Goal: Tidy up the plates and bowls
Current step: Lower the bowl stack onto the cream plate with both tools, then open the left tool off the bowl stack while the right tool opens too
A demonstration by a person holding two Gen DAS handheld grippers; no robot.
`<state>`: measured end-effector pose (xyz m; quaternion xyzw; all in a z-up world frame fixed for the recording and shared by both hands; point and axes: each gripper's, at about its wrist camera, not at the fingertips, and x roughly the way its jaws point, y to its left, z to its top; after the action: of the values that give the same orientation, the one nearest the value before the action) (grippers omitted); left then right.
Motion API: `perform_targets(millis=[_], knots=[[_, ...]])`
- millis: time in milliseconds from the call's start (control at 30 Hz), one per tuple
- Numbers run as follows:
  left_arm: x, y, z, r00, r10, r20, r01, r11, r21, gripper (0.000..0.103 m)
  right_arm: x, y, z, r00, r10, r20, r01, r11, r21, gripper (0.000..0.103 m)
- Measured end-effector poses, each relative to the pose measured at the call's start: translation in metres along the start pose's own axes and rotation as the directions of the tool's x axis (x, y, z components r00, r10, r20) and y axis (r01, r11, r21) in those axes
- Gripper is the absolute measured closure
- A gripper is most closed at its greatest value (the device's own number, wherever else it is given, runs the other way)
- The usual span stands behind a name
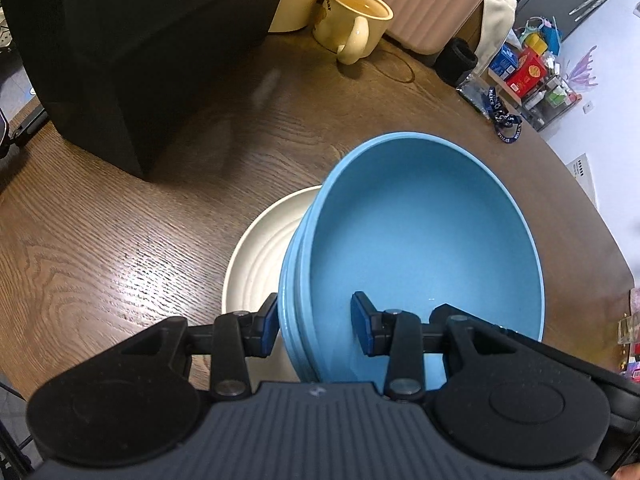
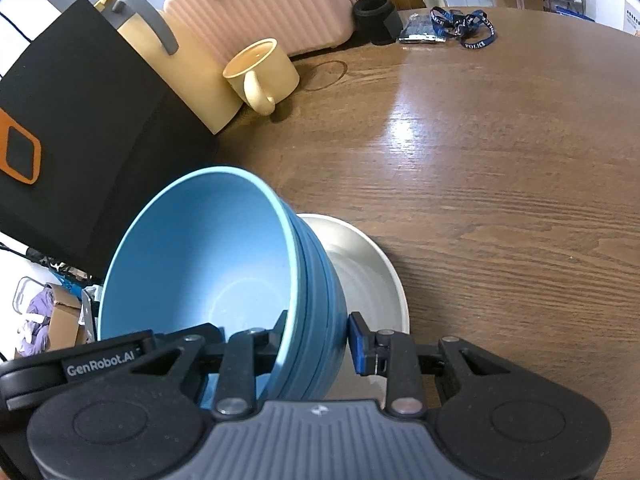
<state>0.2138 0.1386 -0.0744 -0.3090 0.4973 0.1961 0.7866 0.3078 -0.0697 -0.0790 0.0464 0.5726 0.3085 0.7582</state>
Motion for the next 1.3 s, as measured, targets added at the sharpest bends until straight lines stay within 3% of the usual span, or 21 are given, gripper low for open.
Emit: perform_targets(millis=[367, 433, 500, 533, 600, 733, 833, 867, 900, 1167, 1300], knots=[[0.006, 0.002, 0.002, 0.999, -0.017, -0.029, 0.018, 0.999, 0.036, 0.063, 0.007, -0.001, -0.003, 1.0, -0.027, -0.005, 0.027, 0.999, 0.027, 0.075], [0.005, 0.002, 0.002, 0.999, -0.027, -0.028, 0.028, 0.999, 0.045, 0.056, 0.006, 0.001, -0.004, 0.999, -0.035, -0.001, 0.035, 0.999, 0.021, 0.073], [0.002, 0.001, 0.0, 0.999, -0.033, -0.017, 0.034, 0.998, 0.062, 0.041, 0.003, 0.003, -0.004, 0.999, -0.041, 0.01, 0.041, 0.999, 0.016, 0.072], [0.0, 0.0, -0.001, 0.999, -0.032, -0.009, 0.033, 0.997, 0.074, 0.037, 0.001, 0.004, -0.004, 0.999, -0.047, 0.018, 0.047, 0.999, 0.012, 0.069], [-0.004, 0.003, -0.001, 0.999, -0.038, 0.005, 0.037, 0.996, 0.085, 0.031, -0.003, 0.007, -0.006, 0.998, -0.055, 0.038, 0.054, 0.999, 0.007, 0.046], [-0.016, 0.011, 0.001, 0.997, -0.056, 0.047, 0.05, 0.992, 0.117, 0.02, -0.014, 0.011, -0.01, 0.993, -0.084, 0.079, 0.084, 0.996, 0.005, 0.029], [-0.028, 0.015, 0.001, 0.992, -0.077, 0.096, 0.06, 0.983, 0.174, 0.006, -0.021, 0.015, -0.016, 0.987, -0.113, 0.114, 0.112, 0.994, 0.011, 0.015], [-0.032, 0.016, 0.0, 0.99, -0.085, 0.113, 0.062, 0.979, 0.192, 0.0, -0.024, 0.017, -0.019, 0.984, -0.125, 0.129, 0.124, 0.992, 0.014, 0.008], [-0.035, 0.018, -0.001, 0.987, -0.098, 0.13, 0.07, 0.975, 0.209, 0.0, -0.026, 0.018, -0.022, 0.981, -0.133, 0.143, 0.132, 0.991, 0.017, 0.002], [-0.062, 0.017, -0.01, 0.948, -0.175, 0.265, 0.069, 0.928, 0.366, 0.0, -0.055, 0.034, -0.049, 0.934, -0.22, 0.28, 0.219, 0.975, 0.034, 0.0], [-0.08, 0.015, -0.02, 0.924, -0.214, 0.316, 0.079, 0.917, 0.391, 0.0, -0.077, 0.038, -0.063, 0.909, -0.243, 0.337, 0.245, 0.969, 0.039, 0.0]])
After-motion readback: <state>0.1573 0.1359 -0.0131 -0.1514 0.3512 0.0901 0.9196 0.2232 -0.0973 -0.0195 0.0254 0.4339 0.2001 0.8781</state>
